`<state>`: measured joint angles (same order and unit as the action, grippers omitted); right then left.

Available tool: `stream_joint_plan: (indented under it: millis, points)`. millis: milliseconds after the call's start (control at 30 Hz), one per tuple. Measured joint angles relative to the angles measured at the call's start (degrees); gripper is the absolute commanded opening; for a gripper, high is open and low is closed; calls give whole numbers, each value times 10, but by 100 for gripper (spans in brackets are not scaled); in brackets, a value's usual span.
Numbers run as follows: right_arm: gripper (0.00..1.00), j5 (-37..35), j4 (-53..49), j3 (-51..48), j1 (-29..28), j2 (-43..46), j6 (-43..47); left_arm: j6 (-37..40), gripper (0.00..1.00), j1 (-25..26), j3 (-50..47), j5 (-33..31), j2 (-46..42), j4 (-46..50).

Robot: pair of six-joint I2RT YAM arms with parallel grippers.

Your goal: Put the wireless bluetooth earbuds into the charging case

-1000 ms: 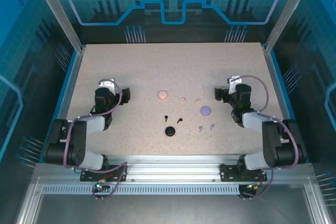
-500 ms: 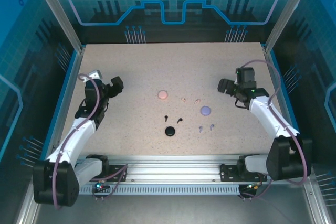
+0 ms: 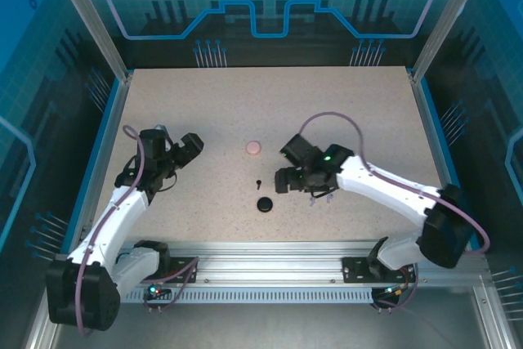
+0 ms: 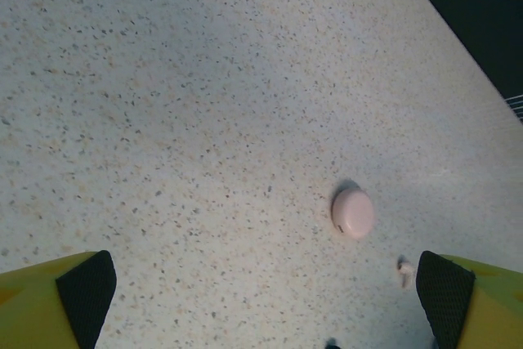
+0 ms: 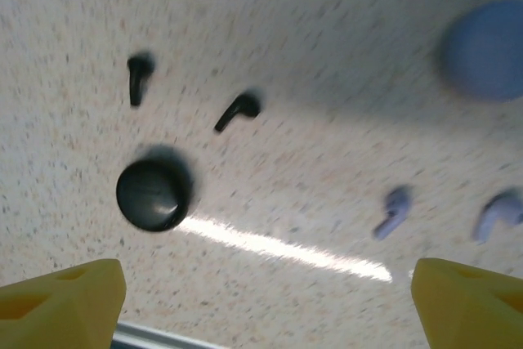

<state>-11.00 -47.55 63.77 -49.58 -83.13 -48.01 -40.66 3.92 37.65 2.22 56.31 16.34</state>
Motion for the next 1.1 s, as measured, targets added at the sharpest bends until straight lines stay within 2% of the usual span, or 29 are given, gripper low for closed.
stream_joint_plan:
  millis: [167, 367, 667, 1100]
  points:
    - [91, -14, -35, 73, -76, -108, -65, -28, 99, 0, -14, 0, -21, -2]
    - [89, -21, -55, 150, -112, -206, -112, -40, 99, 0, -21, -3, -20, -4]
    - [83, -20, -53, 165, -109, -269, -150, -41, 99, 0, -21, -9, -19, -8]
    - [78, -14, -37, 170, -93, -306, -150, -40, 99, 0, -21, -15, -19, -12]
